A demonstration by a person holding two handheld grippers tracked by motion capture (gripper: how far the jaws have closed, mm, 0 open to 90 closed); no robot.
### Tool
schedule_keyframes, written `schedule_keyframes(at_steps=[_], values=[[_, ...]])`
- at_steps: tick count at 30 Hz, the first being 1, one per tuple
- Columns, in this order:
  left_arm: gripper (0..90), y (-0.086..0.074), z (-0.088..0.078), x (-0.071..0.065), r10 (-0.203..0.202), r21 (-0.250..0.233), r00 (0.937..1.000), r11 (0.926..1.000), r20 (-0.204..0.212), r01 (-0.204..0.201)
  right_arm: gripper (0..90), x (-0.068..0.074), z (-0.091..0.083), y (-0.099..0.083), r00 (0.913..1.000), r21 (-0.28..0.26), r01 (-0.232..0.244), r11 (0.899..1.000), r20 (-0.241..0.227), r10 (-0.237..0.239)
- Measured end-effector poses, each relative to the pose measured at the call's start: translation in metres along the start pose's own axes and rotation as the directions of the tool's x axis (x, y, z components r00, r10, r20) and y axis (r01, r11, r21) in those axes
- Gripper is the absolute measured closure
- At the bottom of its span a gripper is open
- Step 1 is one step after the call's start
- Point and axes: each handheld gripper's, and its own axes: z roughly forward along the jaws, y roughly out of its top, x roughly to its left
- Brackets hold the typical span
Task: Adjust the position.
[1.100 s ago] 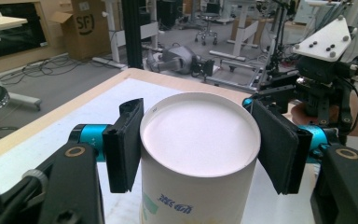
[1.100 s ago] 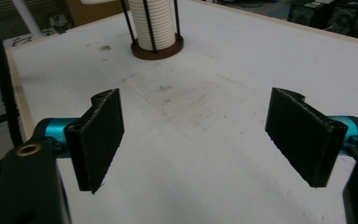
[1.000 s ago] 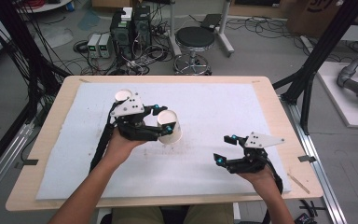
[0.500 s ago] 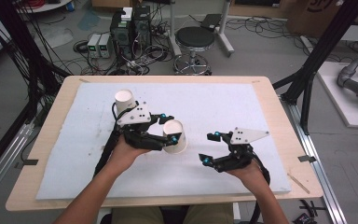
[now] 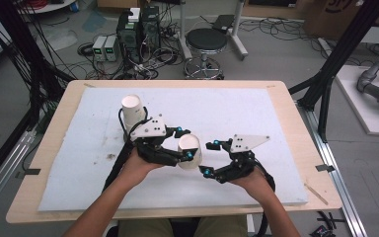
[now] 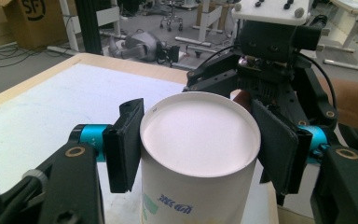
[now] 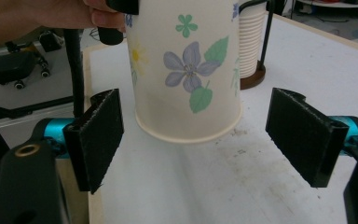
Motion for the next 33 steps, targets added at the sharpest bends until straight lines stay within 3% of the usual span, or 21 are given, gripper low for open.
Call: schedule_keyframes(at_steps=[9,21,23,31,32,33], values=[[37.4,-0.002,0.005,-0.004,0.001,0.003,0.9990,1.0000,0.046,-0.001,19.3,0.002,0.015,0.002,0.9985,-0.003,0.021,1.000,-0.050,-0.021],[37.4,-0.003,0.009,-0.005,-0.014,-0.012,0.9967,0.9998,0.080,0.015,20.7,0.002,0.022,0.001,0.9947,-0.025,0.006,1.000,-0.102,-0.008],[37.4,-0.003,0.010,-0.005,-0.021,-0.018,0.9960,0.9996,0.087,0.023,25.9,0.001,0.023,0.000,0.9933,-0.037,0.000,0.999,-0.115,-0.004],[37.1,-0.005,0.011,-0.006,-0.017,-0.018,0.9970,0.9997,0.076,0.018,31.0,-0.002,0.021,-0.002,0.9927,-0.041,0.015,0.999,-0.119,-0.019],[36.6,-0.005,0.011,-0.007,-0.006,-0.015,0.9972,0.9999,0.074,0.008,31.3,-0.002,0.021,-0.002,0.9928,-0.040,0.018,0.999,-0.118,-0.022],[25.6,-0.005,0.012,-0.008,0.015,-0.013,0.9981,0.9998,0.059,-0.014,31.6,-0.002,0.021,-0.002,0.9928,-0.024,0.027,0.999,-0.116,-0.029]])
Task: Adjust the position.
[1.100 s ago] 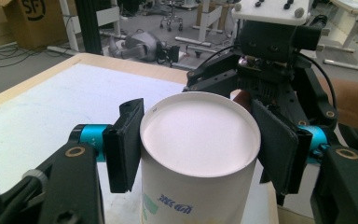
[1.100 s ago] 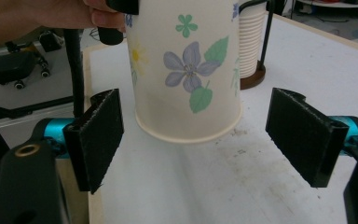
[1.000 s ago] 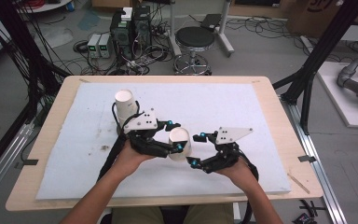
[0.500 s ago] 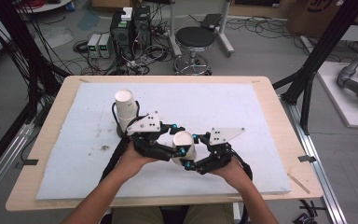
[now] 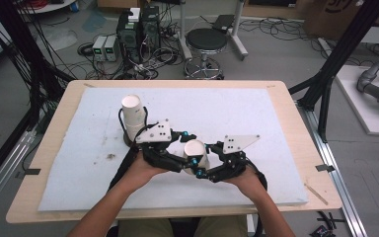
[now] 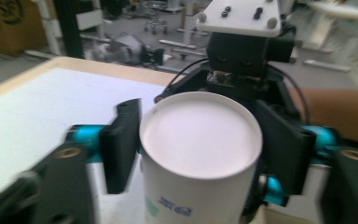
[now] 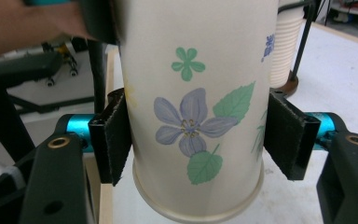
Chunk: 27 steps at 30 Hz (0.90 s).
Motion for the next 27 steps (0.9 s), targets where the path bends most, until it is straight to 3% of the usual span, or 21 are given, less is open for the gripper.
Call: schedule_keyframes(at_steps=[1,2,3,7,10,13,14,22,24,25,27], values=[[11.9,-0.001,0.002,-0.001,-0.023,0.017,0.9982,0.9996,-0.055,0.024,31.8,0.000,0.000,0.000,1.0000,0.013,0.005,1.000,0.005,-0.005],[8.2,-0.001,0.002,-0.001,-0.023,0.017,0.9982,0.9996,-0.055,0.024,31.8,0.000,0.000,0.000,1.0000,0.013,0.005,1.000,0.005,-0.005],[8.2,-0.002,0.002,0.001,-0.040,0.032,0.9978,0.9986,-0.053,0.042,31.9,0.000,0.000,0.000,0.9999,0.025,0.013,1.000,0.002,-0.013],[8.6,-0.004,-0.003,0.003,-0.051,0.042,0.9981,0.9978,-0.035,0.053,32.4,0.000,-0.003,0.002,0.9987,0.104,0.048,0.993,0.015,-0.050],[8.6,-0.005,-0.008,0.005,-0.048,0.061,0.9986,0.9969,-0.019,0.049,32.5,0.000,-0.004,0.003,0.9979,0.128,0.059,0.990,0.017,-0.062],[9.3,-0.006,-0.013,0.006,-0.041,0.094,0.9990,0.9947,-0.017,0.042,32.5,0.000,-0.007,0.008,0.9966,0.163,0.078,0.984,0.011,-0.081],[10.2,-0.006,-0.014,0.007,-0.044,0.106,0.9989,0.9933,-0.018,0.046,32.5,0.000,-0.009,0.010,0.9951,0.190,0.097,0.977,0.002,-0.099],[10.2,-0.007,-0.019,0.009,-0.055,0.139,0.9985,0.9887,-0.001,0.054,32.4,-0.002,-0.012,0.016,0.9926,0.244,0.119,0.963,-0.004,-0.121],[10.6,-0.007,-0.019,0.009,-0.056,0.154,0.9985,0.9865,0.001,0.055,32.4,-0.002,-0.012,0.018,0.9907,0.274,0.134,0.952,-0.010,-0.136],[10.6,-0.007,-0.018,0.009,-0.055,0.161,0.9985,0.9854,0.004,0.054,32.4,-0.002,-0.012,0.018,0.9907,0.274,0.134,0.952,-0.010,-0.136],[10.7,-0.007,-0.018,0.009,-0.048,0.174,0.9988,0.9836,0.006,0.046,32.4,-0.002,-0.011,0.023,0.9881,0.309,0.151,0.939,-0.019,-0.152]])
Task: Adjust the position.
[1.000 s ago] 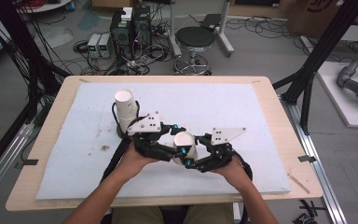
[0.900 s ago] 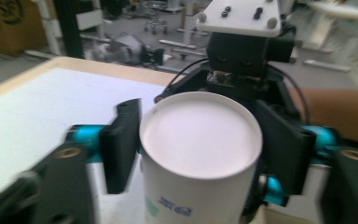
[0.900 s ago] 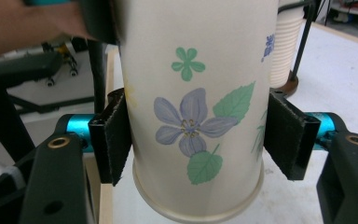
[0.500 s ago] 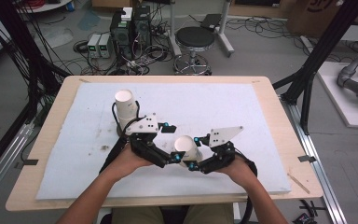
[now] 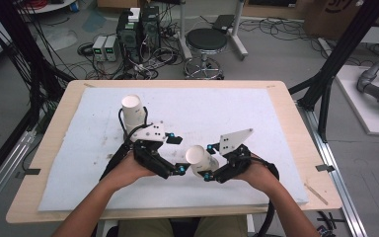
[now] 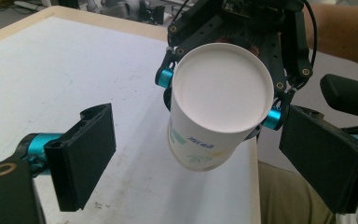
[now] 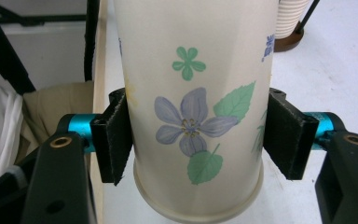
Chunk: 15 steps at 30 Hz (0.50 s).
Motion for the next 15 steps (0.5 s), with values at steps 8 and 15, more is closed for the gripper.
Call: schedule_keyframes(at_steps=[8,15], values=[[11.9,0.003,0.004,-0.002,0.025,0.035,0.9993,0.9991,0.028,-0.026,32.4,-0.001,0.001,0.012,0.9989,0.079,0.046,0.996,-0.015,-0.045],[14.0,0.007,0.011,-0.004,0.050,0.073,0.9974,0.9959,0.052,-0.054,32.4,0.001,0.006,0.028,0.9957,0.175,0.088,0.981,-0.044,-0.082]])
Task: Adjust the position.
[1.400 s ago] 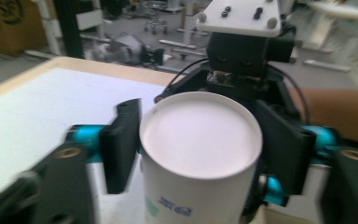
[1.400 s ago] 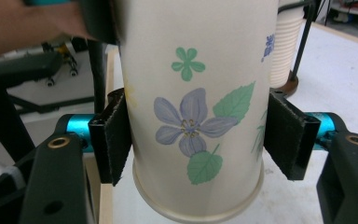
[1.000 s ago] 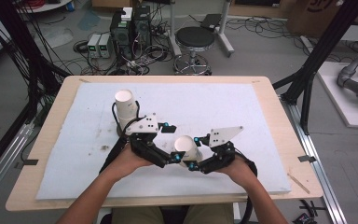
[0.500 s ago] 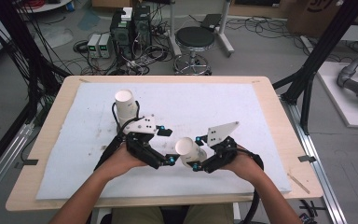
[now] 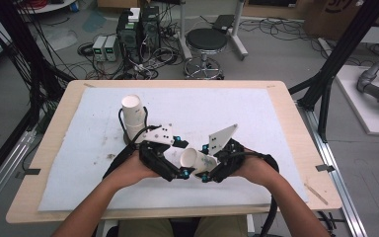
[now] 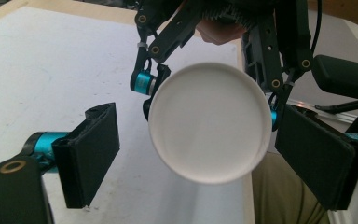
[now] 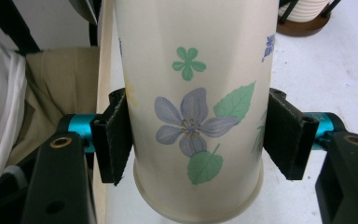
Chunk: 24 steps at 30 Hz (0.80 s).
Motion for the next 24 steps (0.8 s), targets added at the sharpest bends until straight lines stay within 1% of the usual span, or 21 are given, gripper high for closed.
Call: schedule_keyframes(at_steps=[1,2,5,6,8,9,11,17,18,20,21,24], values=[[14.4,0.000,0.001,0.000,-0.001,0.005,1.0000,1.0000,0.004,0.001,32.4,0.001,0.001,0.002,1.0000,0.021,0.007,1.000,-0.004,-0.007],[14.4,0.000,0.002,0.000,0.000,0.009,1.0000,1.0000,0.008,-0.001,32.4,0.001,0.001,0.002,1.0000,0.021,0.007,1.000,-0.004,-0.007],[15.7,0.000,0.004,0.000,0.000,0.028,0.9998,0.9996,0.020,0.000,32.4,0.001,0.003,0.007,0.9998,0.055,0.018,0.998,-0.012,-0.017],[16.0,0.000,0.005,0.000,-0.005,0.030,0.9997,0.9995,0.023,0.004,32.4,0.002,0.004,0.008,0.9997,0.070,0.021,0.997,-0.016,-0.020],[18.1,-0.001,0.006,0.000,-0.002,0.047,0.9996,0.9989,0.028,0.001,32.3,0.002,0.006,0.011,0.9994,0.101,0.031,0.994,-0.021,-0.029],[18.1,-0.001,0.006,0.000,-0.001,0.053,0.9996,0.9986,0.027,-0.001,32.3,0.002,0.006,0.011,0.9994,0.101,0.031,0.994,-0.021,-0.029],[18.9,-0.001,0.007,0.000,-0.004,0.058,0.9995,0.9983,0.031,0.002,32.3,0.002,0.007,0.013,0.9992,0.121,0.033,0.992,-0.028,-0.029],[24.4,-0.002,0.009,0.001,-0.004,0.078,0.9987,0.9969,0.051,0.000,32.3,0.002,0.009,0.016,0.9988,0.140,0.041,0.989,-0.033,-0.037],[26.0,-0.002,0.009,0.001,-0.002,0.086,0.9985,0.9963,0.054,-0.002,32.3,0.002,0.009,0.016,0.9989,0.147,0.039,0.988,-0.033,-0.034],[33.9,-0.002,0.010,0.002,0.000,0.091,0.9981,0.9959,0.061,-0.005,32.3,0.003,0.009,0.016,0.9989,0.156,0.037,0.987,-0.034,-0.032],[33.9,-0.002,0.010,0.002,0.002,0.091,0.9977,0.9958,0.067,-0.008,32.3,0.003,0.009,0.016,0.9989,0.156,0.037,0.987,-0.034,-0.032],[34.6,-0.002,0.011,0.002,0.010,0.096,0.9976,0.9953,0.068,-0.017,32.4,0.002,0.010,0.016,0.9988,0.163,0.035,0.986,-0.038,-0.029]])
